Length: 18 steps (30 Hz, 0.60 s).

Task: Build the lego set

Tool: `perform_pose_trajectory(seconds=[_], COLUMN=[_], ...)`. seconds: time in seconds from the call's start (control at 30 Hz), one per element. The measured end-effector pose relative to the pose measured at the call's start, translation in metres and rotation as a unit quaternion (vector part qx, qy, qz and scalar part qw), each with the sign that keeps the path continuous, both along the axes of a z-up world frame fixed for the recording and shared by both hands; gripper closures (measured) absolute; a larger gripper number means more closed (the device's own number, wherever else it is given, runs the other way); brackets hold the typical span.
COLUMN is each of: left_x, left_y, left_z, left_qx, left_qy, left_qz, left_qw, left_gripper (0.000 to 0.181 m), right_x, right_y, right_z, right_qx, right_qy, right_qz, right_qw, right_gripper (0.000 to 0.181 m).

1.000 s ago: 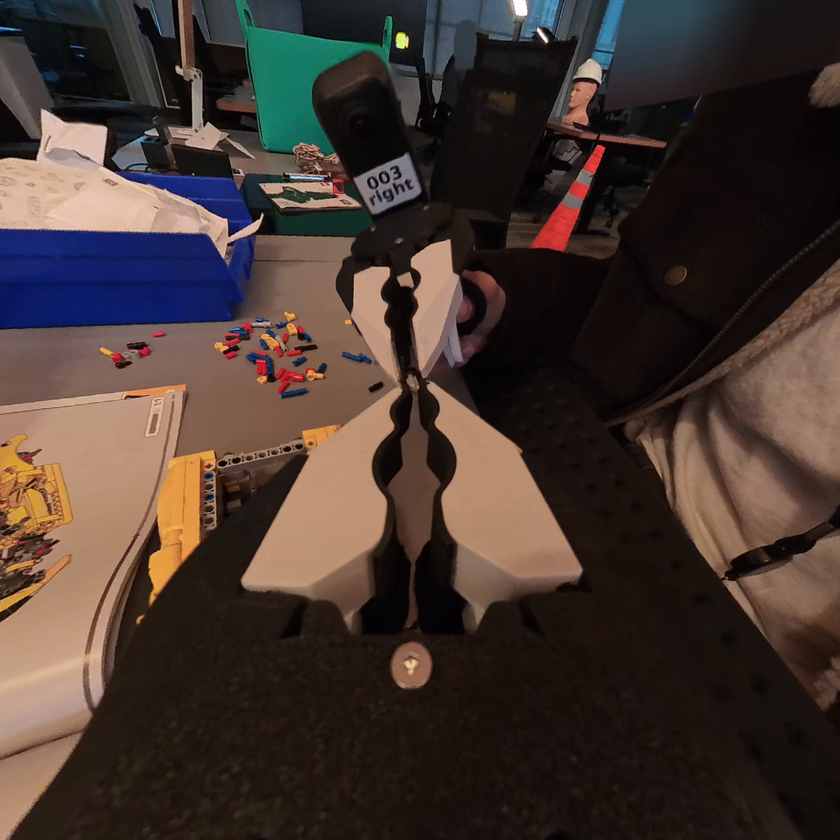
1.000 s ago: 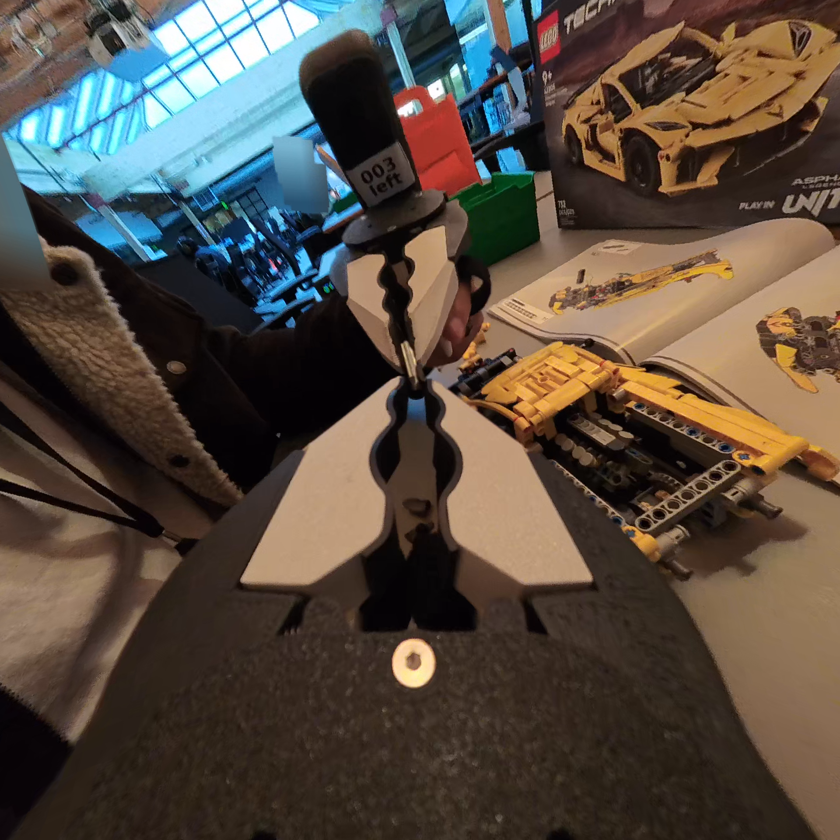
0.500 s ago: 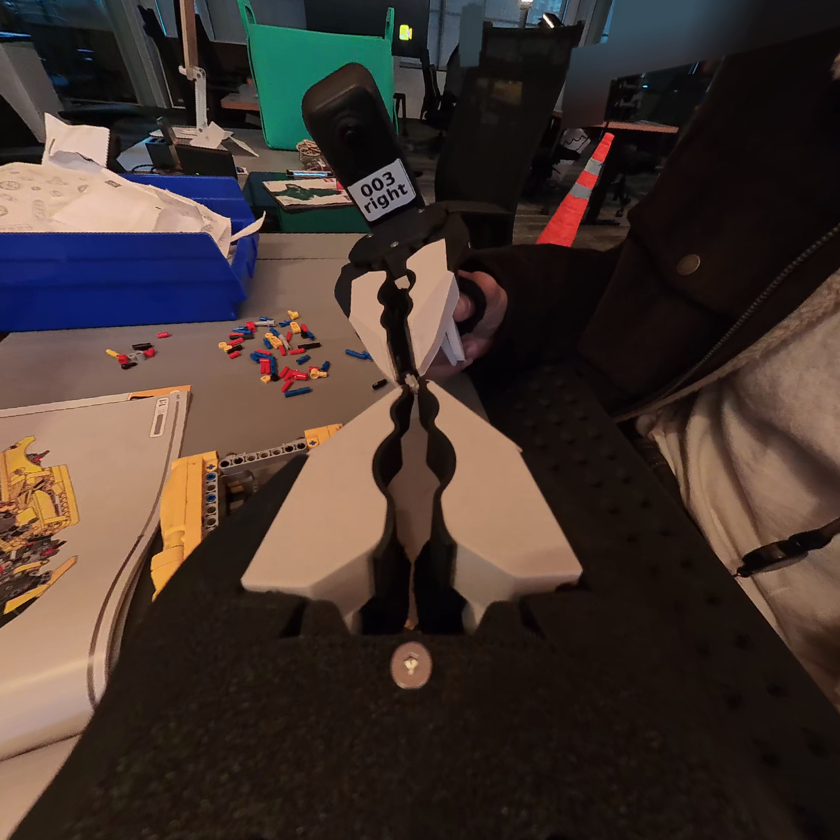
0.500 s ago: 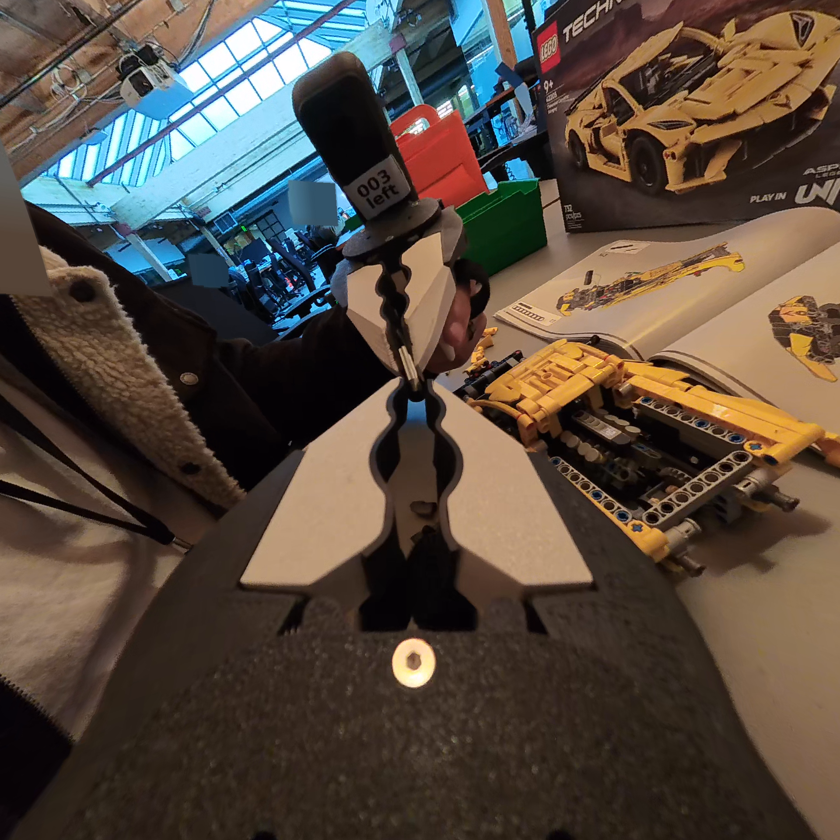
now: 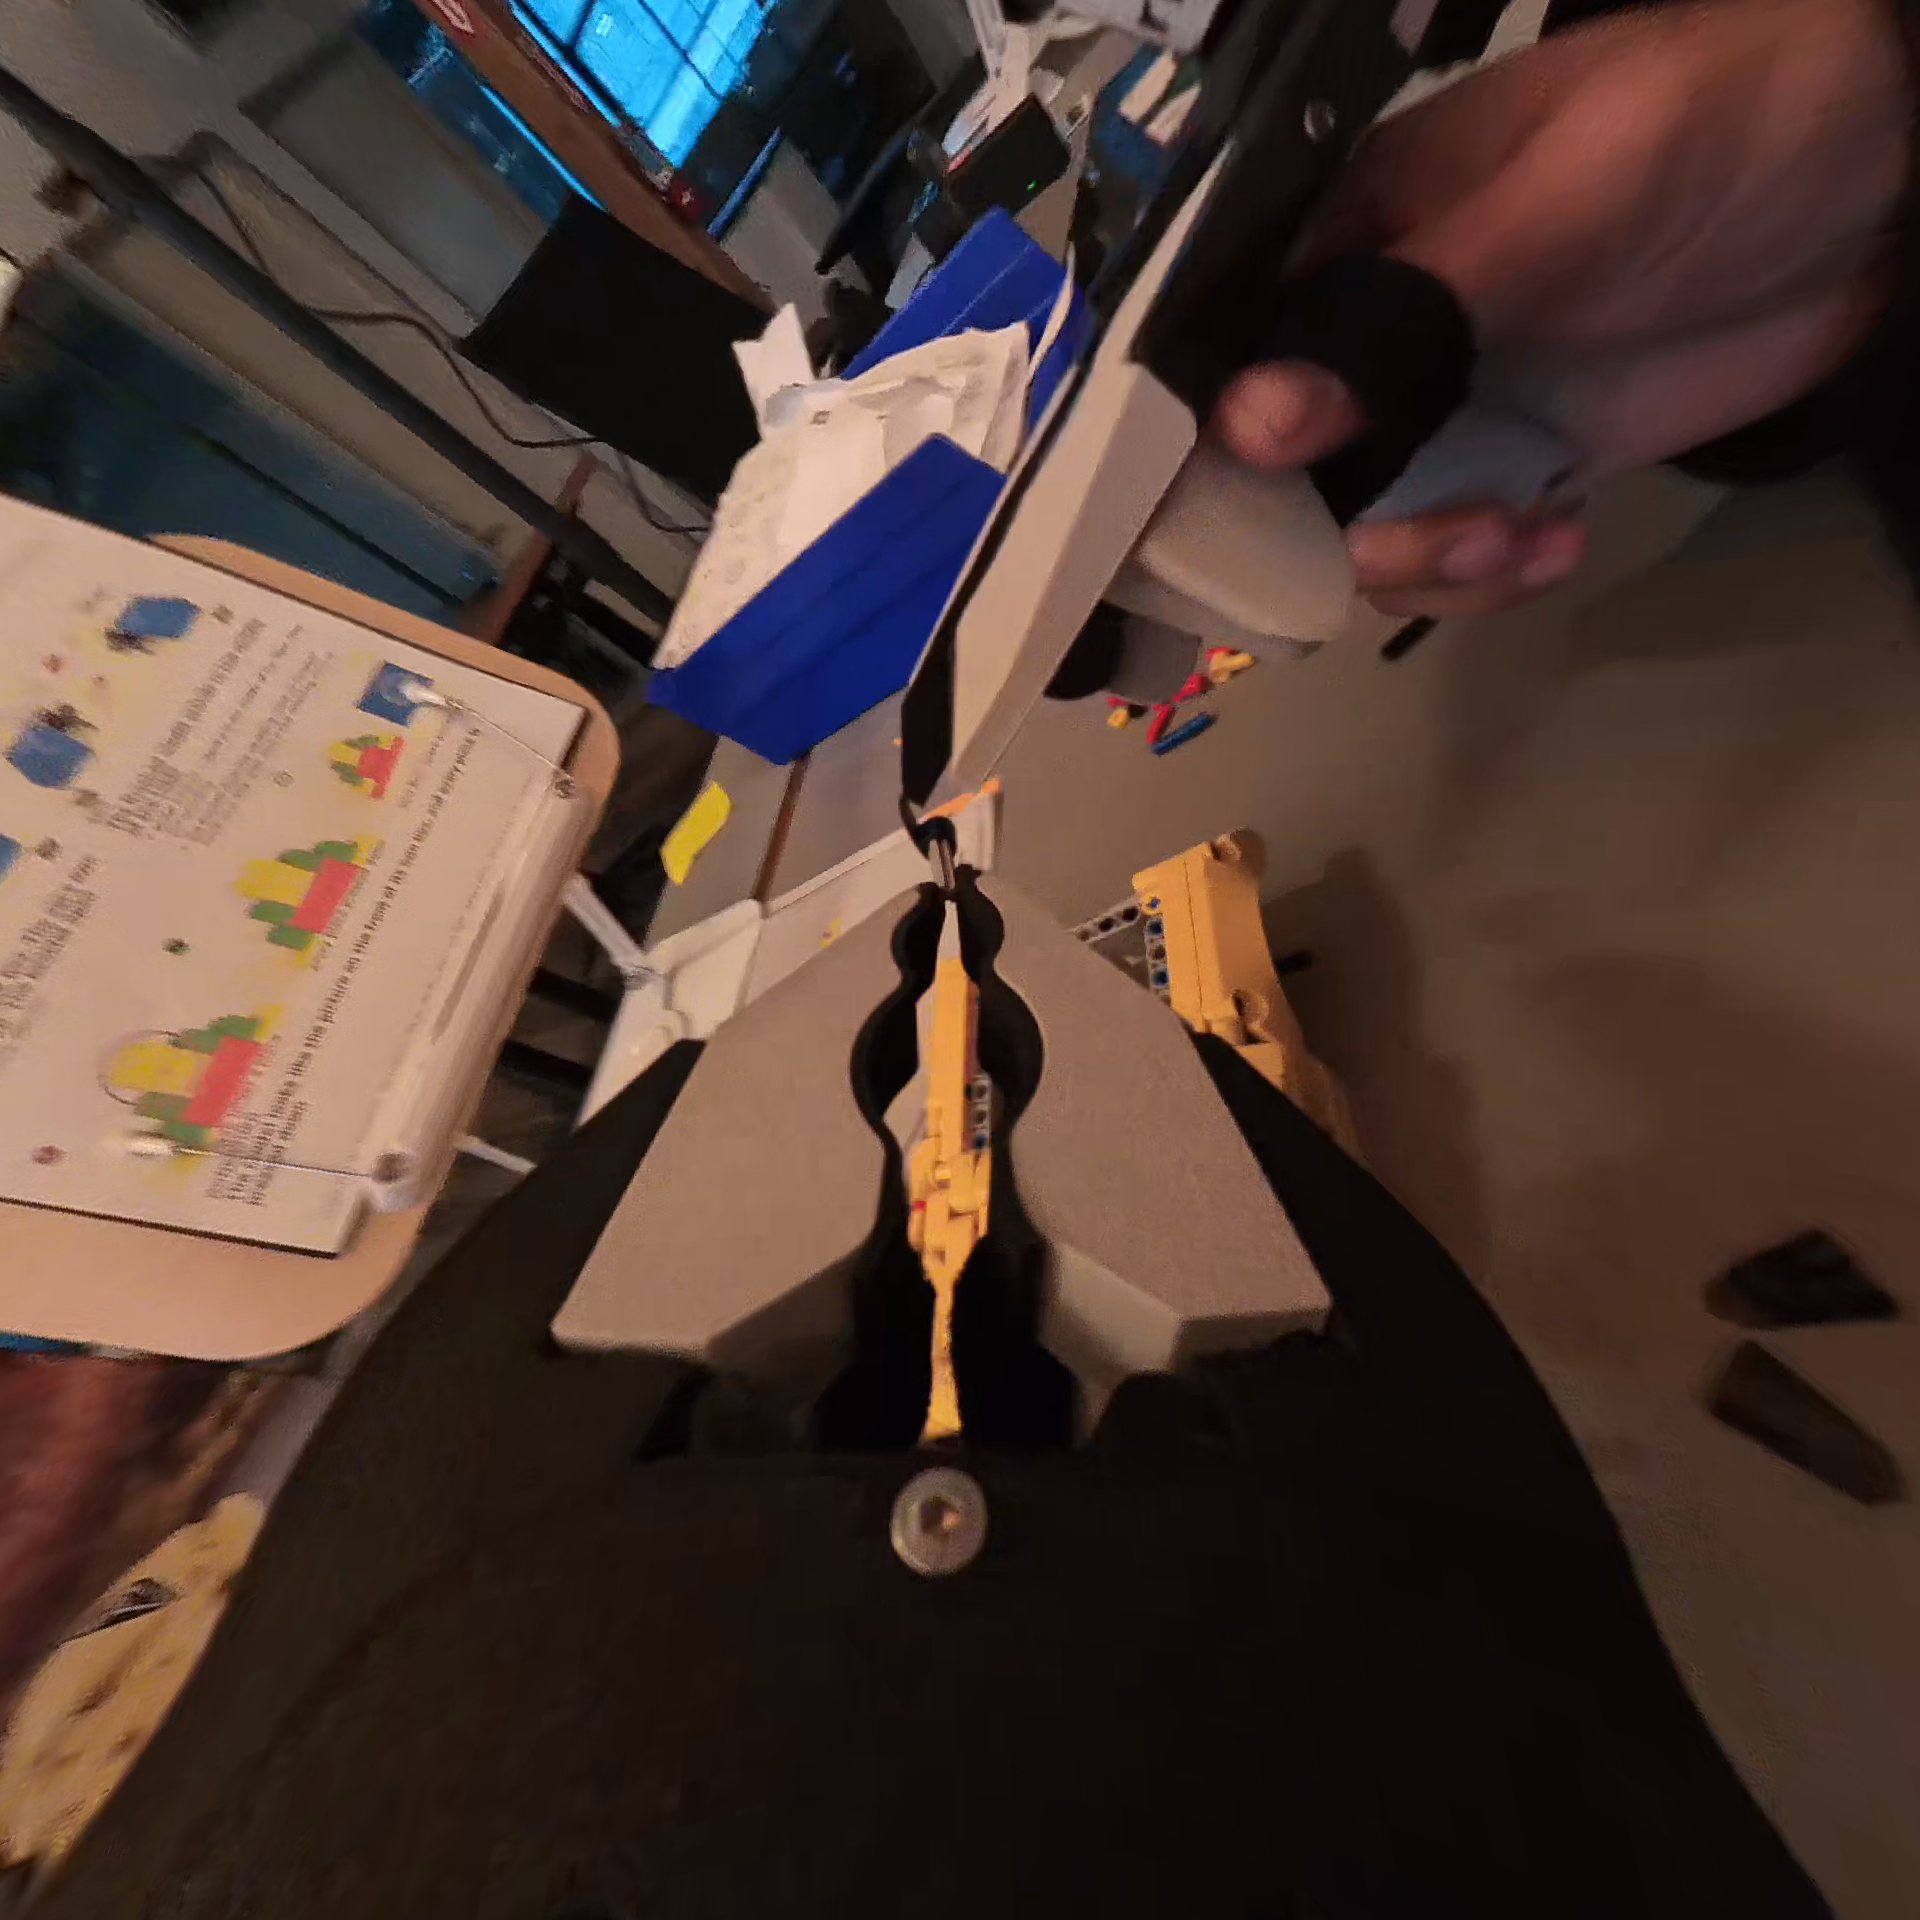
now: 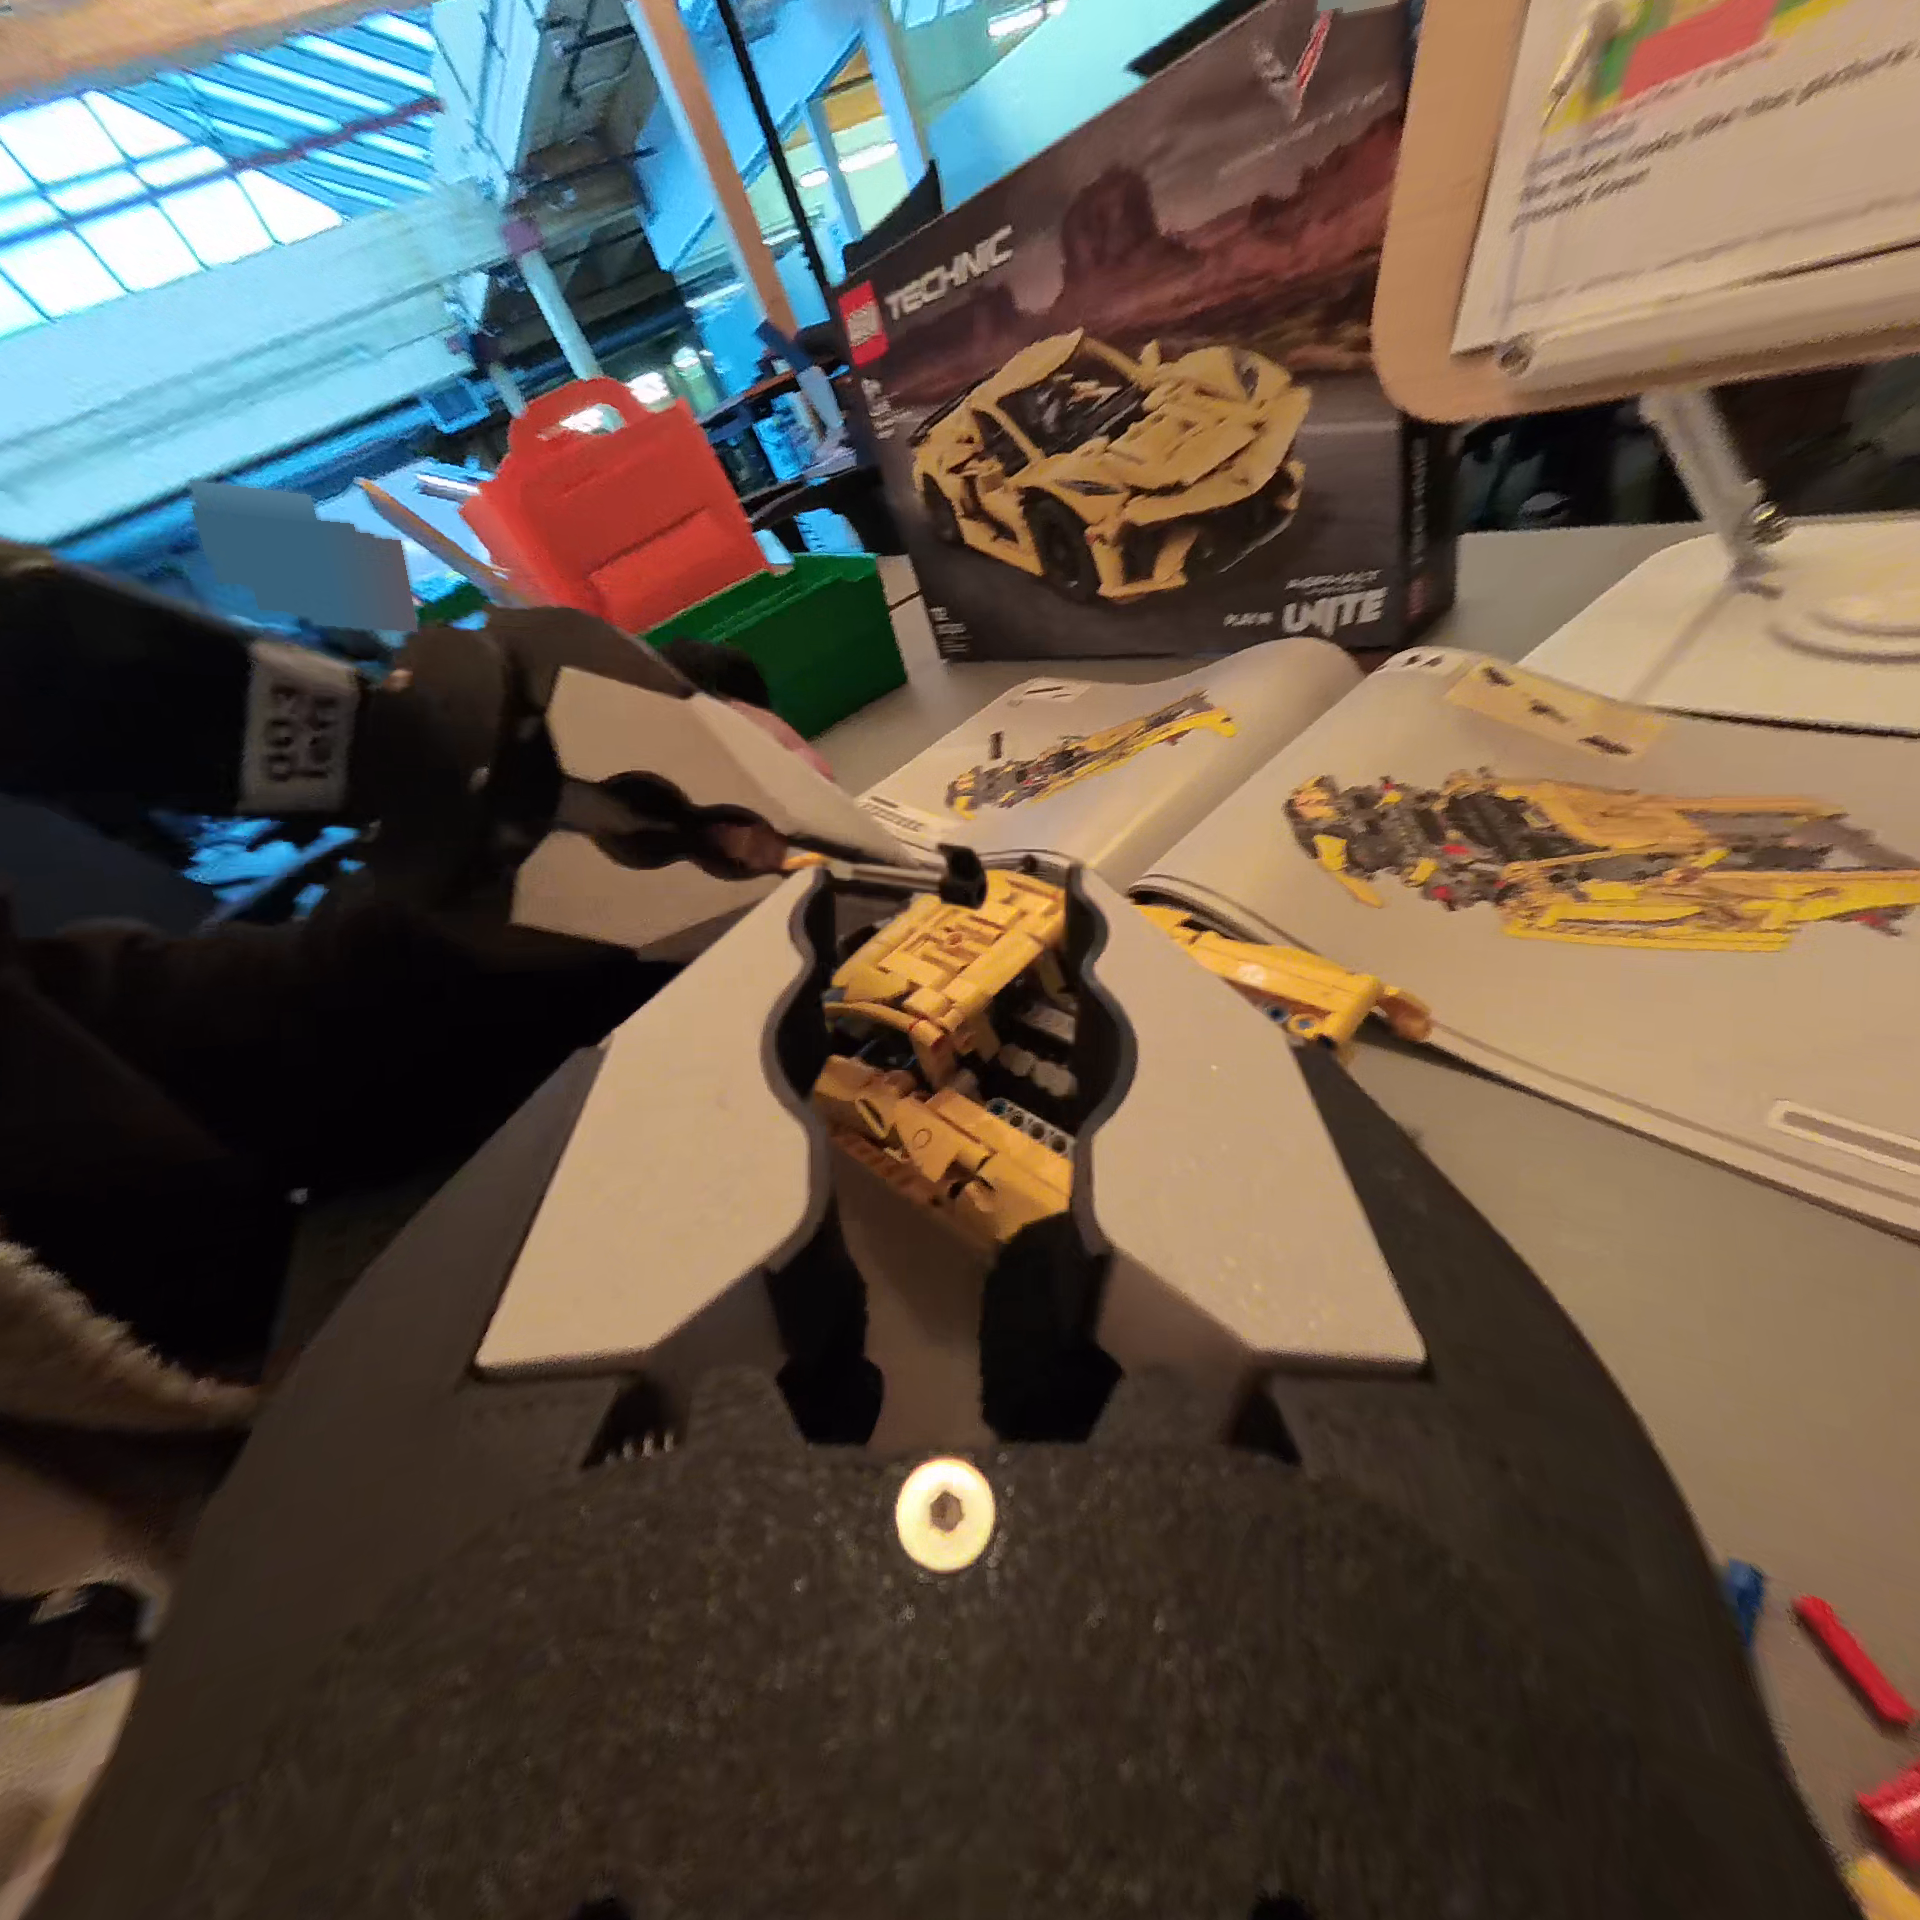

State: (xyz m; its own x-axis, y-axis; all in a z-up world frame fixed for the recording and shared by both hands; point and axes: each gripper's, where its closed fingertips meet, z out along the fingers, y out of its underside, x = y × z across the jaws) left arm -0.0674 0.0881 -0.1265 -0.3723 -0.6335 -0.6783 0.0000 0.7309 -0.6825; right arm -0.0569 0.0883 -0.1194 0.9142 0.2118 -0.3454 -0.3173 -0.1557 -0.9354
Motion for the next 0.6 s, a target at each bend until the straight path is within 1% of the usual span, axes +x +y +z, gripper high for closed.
perform_pose_trajectory(seconds=[0.07,0.13,0.17,0.23,0.3,0.43,0.5,0.6], left_x=[0.0007,0.0035,0.0042,0.005,0.0051,0.0048,0.0052,0.0042], left_y=[-0.0072,-0.0077,-0.0076,-0.0069,-0.0072,-0.0082,-0.0063,-0.0079], left_z=[-0.0023,-0.0027,-0.0052,-0.0044,-0.003,0.0019,0.0015,0.0002], left_qx=[0.03,0.063,0.078,0.092,0.092,0.097,0.096,0.099], left_qy=[-0.012,-0.028,-0.026,-0.038,-0.04,-0.058,-0.053,-0.052], left_qz=[0.0,0.017,0.022,0.028,0.031,0.034,0.039,0.034], left_qw=[0.999,0.997,0.996,0.995,0.994,0.993,0.993,0.993], left_gripper=[0.178,0.178,0.178,0.178,0.179,0.178,0.178,0.179], right_x=[-0.0009,-0.0055,-0.007,-0.0078,-0.0079,-0.0065,-0.0068,-0.0088], right_y=[0.0013,0.0022,0.0024,0.0023,0.0022,0.0013,-0.0001,0.0016], right_z=[-0.0003,-0.0029,-0.0044,-0.0036,-0.0028,-0.0002,0.0,-0.0018], right_qx=[0.001,-0.008,-0.011,-0.007,-0.003,0.007,0.004,0.0], right_qy=[-0.038,-0.067,-0.076,-0.086,-0.081,-0.038,-0.036,-0.044], right_qz=[-0.013,-0.012,-0.011,-0.012,-0.01,0.004,0.009,0.006], right_qw=[0.999,0.998,0.997,0.996,0.997,0.999,0.999,0.999], right_gripper=[0.137,0.142,0.147,0.149,0.149,0.146,0.151,0.15])
